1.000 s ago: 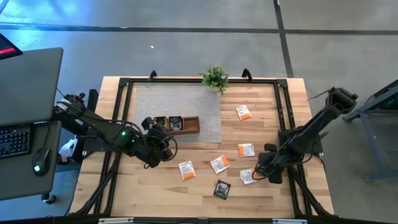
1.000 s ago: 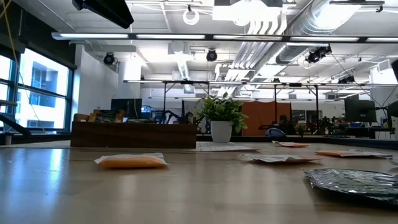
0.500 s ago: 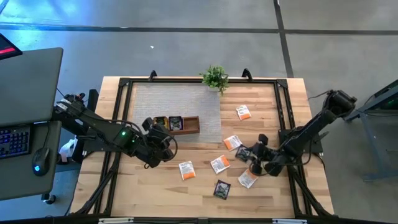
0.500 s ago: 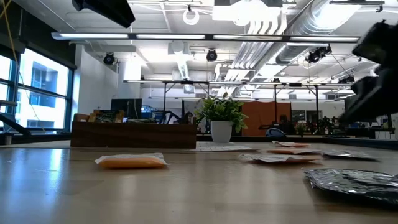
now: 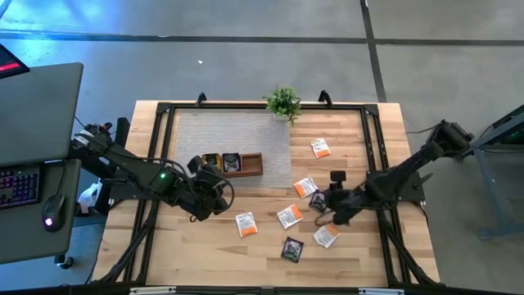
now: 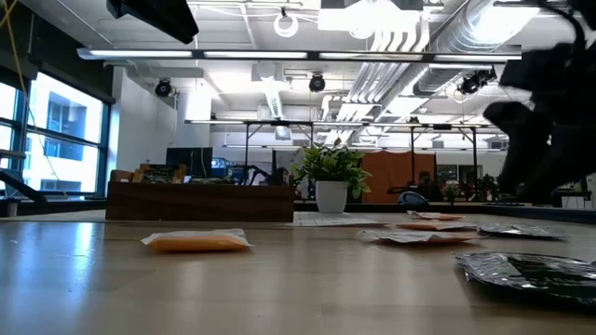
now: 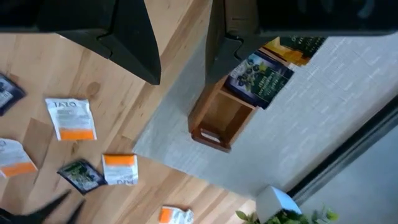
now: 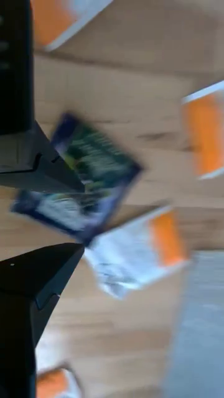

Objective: Pick & Place Tea
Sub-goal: Put the purple tea bag into the middle section of the wooden organizer

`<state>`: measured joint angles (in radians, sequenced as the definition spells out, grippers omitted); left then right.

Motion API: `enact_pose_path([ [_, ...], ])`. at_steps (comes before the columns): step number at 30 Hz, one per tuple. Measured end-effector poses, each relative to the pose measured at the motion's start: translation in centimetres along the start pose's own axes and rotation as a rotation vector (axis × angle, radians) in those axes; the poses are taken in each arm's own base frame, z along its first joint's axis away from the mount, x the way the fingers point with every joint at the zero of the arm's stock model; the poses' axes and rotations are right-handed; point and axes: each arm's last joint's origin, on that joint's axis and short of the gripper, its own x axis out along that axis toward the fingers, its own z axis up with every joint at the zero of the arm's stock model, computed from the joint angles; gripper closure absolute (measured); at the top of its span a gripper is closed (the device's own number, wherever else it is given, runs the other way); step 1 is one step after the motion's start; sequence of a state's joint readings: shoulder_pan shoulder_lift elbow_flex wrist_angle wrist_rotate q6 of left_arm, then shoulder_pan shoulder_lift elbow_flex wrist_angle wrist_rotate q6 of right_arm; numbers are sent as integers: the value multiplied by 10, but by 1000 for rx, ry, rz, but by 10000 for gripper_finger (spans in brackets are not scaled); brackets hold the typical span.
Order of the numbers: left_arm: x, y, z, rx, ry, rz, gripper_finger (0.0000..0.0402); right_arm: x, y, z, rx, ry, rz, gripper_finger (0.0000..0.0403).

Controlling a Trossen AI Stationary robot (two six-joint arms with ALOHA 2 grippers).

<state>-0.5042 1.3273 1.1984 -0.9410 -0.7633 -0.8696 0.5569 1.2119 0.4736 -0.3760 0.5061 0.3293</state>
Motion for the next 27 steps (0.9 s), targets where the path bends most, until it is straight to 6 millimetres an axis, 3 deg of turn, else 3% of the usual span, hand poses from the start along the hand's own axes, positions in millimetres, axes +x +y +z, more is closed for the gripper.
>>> enact_pose_path([
  [3,0,0,-1,1,20,-16,277,5,-9,-3,11,96,47,266],
  [6,0,0,-1,3,24,-17,277,12,-11,2,-17,81,100,266],
  [10,0,0,-1,3,24,-16,277,27,-6,3,-103,110,160,266],
  [15,3,-3,-3,16,42,-15,277,50,4,3,-83,126,138,266],
  [21,9,-8,-7,35,69,-14,277,58,4,5,392,111,52,266],
  [27,11,-11,-8,34,87,-25,277,55,14,9,645,19,60,266],
])
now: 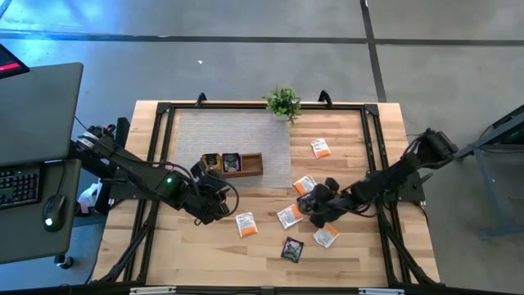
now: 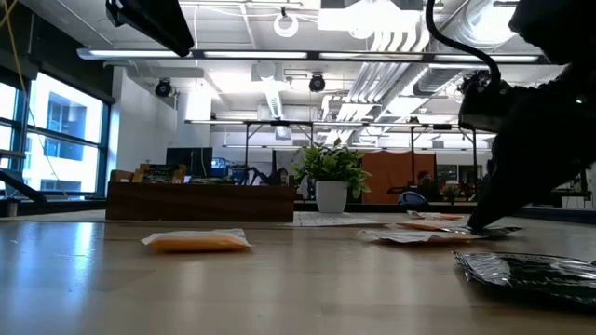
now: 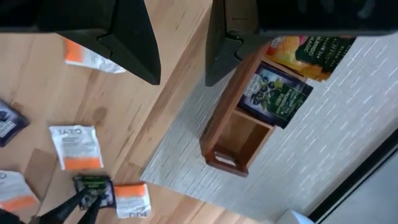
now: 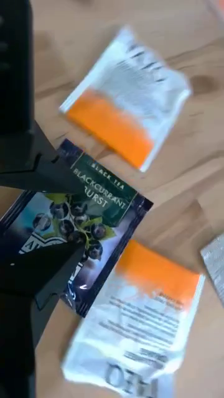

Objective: Pick & Place Tea
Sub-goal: Put the purple tea bag into the middle section of the wooden organizer

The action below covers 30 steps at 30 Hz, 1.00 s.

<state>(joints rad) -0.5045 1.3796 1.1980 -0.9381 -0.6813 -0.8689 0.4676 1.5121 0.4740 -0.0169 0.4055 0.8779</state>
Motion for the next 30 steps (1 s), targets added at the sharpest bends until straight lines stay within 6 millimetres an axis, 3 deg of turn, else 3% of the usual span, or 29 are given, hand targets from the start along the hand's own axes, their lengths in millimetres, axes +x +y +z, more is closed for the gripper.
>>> enact_pose_path([
  [3,0,0,0,0,8,-5,277,-2,13,2,123,-53,107,266],
  [5,0,0,0,0,7,-5,277,-6,23,4,101,-79,190,266],
  [9,0,0,0,0,8,-6,277,-17,47,23,-187,-191,226,266],
  [12,0,0,0,0,10,-8,277,-23,56,37,-399,-270,117,266],
  [15,0,0,0,0,14,-12,277,-25,58,53,-503,-285,77,266],
  [19,0,0,0,-1,15,-13,277,-10,47,59,-539,-159,143,266],
  [25,0,0,-1,2,18,-11,277,21,32,51,-608,11,197,259],
  [30,0,0,-1,2,18,-11,277,42,33,49,-658,34,276,239],
])
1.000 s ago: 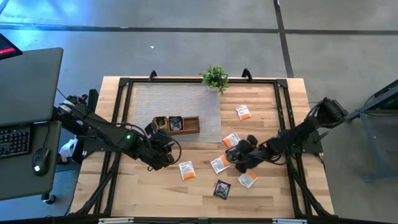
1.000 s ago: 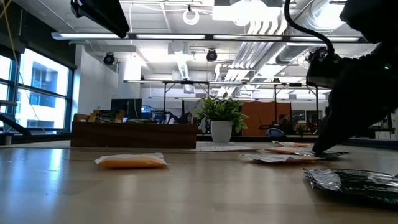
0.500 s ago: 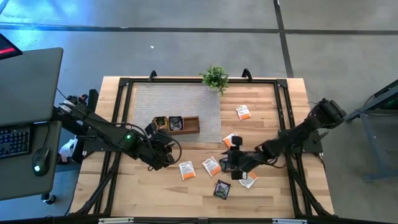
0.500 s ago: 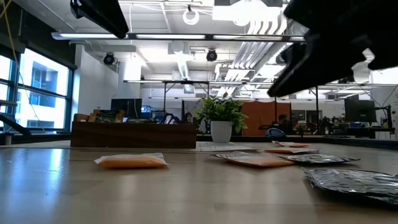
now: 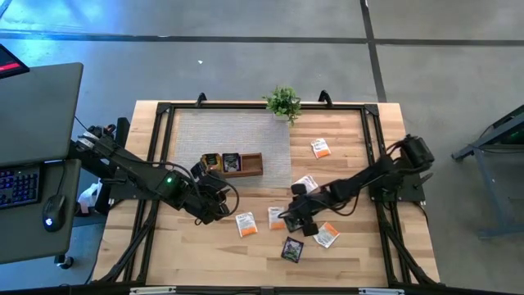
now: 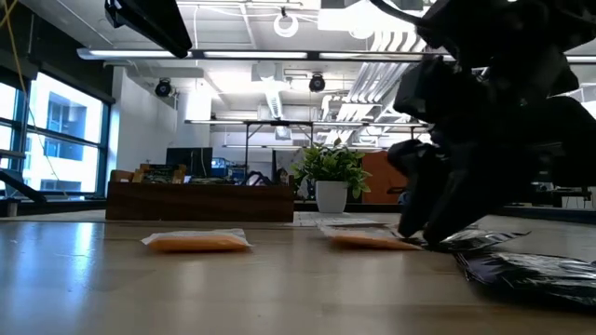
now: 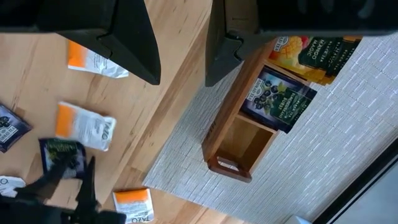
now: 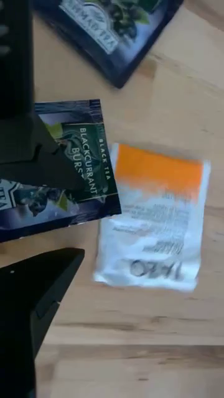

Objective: Pick & Place Tea
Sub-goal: Put the purple tea bag into the middle section of the wooden organizer

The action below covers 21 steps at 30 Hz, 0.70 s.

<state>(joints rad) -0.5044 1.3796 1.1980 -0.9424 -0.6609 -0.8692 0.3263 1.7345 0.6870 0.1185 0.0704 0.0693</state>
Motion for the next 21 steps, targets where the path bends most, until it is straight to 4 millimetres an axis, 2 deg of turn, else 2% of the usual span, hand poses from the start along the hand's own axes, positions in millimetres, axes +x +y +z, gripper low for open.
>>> enact_pose_path([
  [5,0,0,0,-1,-1,-1,277,12,-4,-7,-28,41,-5,222],
  [9,0,0,0,-1,17,-15,277,15,-3,-8,-38,49,-18,237],
  [13,0,-1,0,-4,15,-19,277,15,-3,-8,-15,51,-3,286],
  [19,0,-1,0,-4,15,-20,277,15,-3,-8,-47,54,-4,383],
  [21,0,-1,0,-4,15,-20,277,15,-3,-8,-75,54,-5,396],
])
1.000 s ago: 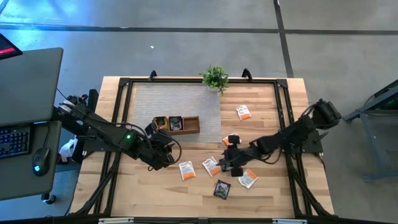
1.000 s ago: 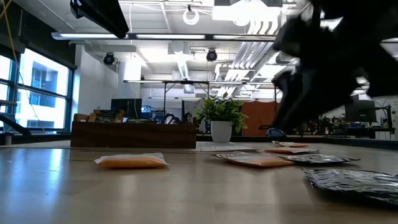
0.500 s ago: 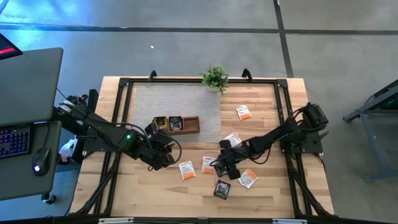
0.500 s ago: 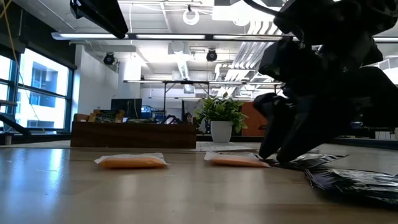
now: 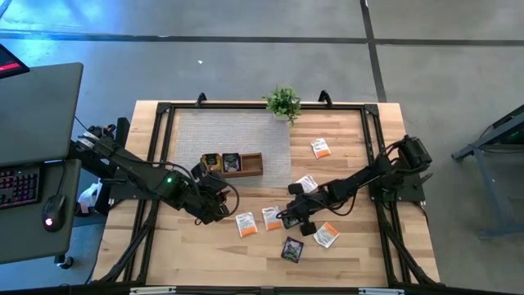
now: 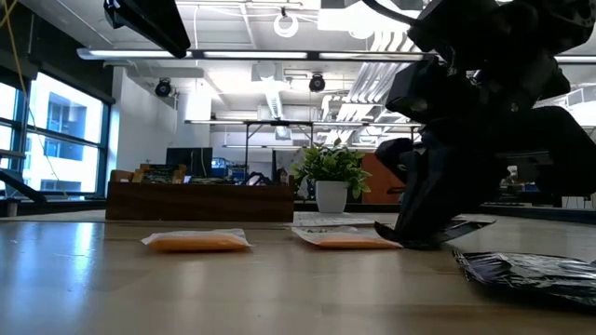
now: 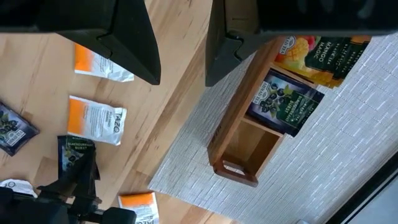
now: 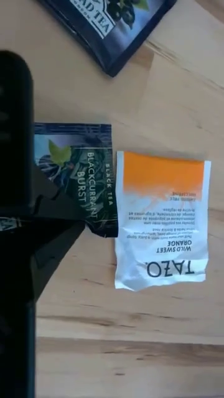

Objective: Pick & Place Tea
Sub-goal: Put the purple tea bag into the middle section of the wooden organizer

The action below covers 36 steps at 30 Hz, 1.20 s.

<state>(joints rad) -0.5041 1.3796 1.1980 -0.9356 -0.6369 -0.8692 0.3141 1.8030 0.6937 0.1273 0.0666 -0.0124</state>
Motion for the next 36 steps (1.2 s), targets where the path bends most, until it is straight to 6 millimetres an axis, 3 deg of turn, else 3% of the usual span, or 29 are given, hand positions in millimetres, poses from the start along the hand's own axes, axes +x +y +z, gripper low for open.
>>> enact_pose_path([
  [5,0,-1,0,-4,2,-9,277,-2,-1,2,47,-34,-26,397],
  [10,0,-4,2,-27,0,-50,277,-19,-3,14,119,-144,-50,397],
  [15,-1,-9,7,-71,-28,-108,277,-50,-11,40,123,-364,-208,399],
  [18,-1,-12,10,-99,-50,-142,277,-59,-19,50,166,-471,-318,401],
  [22,-2,-17,14,-139,-87,-188,277,-69,-29,64,185,-625,-330,400],
  [30,-5,-24,22,-203,-139,-269,277,-78,-60,77,337,-832,-411,402],
  [36,-5,-25,23,-209,-132,-297,277,-54,-83,89,463,-783,-530,402],
])
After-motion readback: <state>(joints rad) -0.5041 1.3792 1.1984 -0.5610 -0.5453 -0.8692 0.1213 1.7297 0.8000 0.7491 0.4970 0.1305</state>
